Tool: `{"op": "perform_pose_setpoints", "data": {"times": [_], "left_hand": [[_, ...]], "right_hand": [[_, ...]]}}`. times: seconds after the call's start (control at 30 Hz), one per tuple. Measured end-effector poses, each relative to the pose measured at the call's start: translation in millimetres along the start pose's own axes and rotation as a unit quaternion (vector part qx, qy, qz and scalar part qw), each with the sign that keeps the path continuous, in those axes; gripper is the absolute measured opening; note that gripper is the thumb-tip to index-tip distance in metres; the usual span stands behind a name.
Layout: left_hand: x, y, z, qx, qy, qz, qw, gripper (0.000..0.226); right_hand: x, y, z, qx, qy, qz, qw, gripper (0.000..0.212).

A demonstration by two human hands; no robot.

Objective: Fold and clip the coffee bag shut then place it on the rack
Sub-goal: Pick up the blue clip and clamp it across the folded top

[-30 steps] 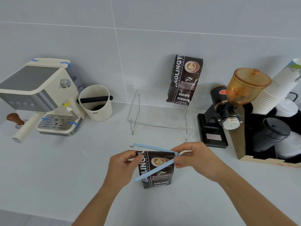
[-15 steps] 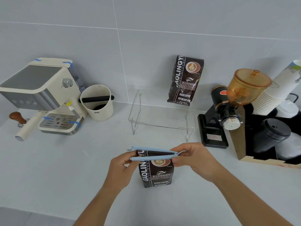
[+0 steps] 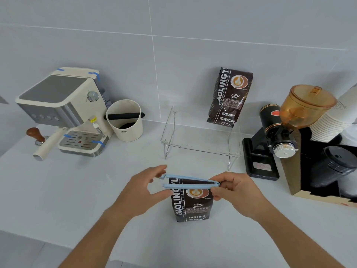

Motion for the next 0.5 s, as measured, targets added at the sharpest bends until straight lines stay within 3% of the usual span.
{"op": "perform_pose_setpoints", "data": {"times": [0.1,0.23,0.5], "left_hand": [[-1.1,-6.8,10.6,0.03,0.06,0.139,0.988,0.068],[-7.9,-14.7,18.9,0.052,0.097,0.235,0.966,0.07],[-12.0,-24.6,23.3,0.097,0.129,0.328,0.931,0.064]], "right_hand": [[-0.2,1.3,-1.0,-0.002,0.001,-0.018,1.0,0.022],[-0.9,2.0,-2.6,-0.009,0.008,-0.039,0.999,0.02],[-2.1,0.0,-4.9,-0.043,0.019,-0.109,0.993,0.017]]}}
Point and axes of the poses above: each hand's wrist, its own z-axis towards the middle knuckle, its own x-axis out of the palm, y = z × x, the point moved 4 cm from there along z, towards the middle knuckle, and after that the axes turned 14 degrees about -x, right-handed, at the moved point
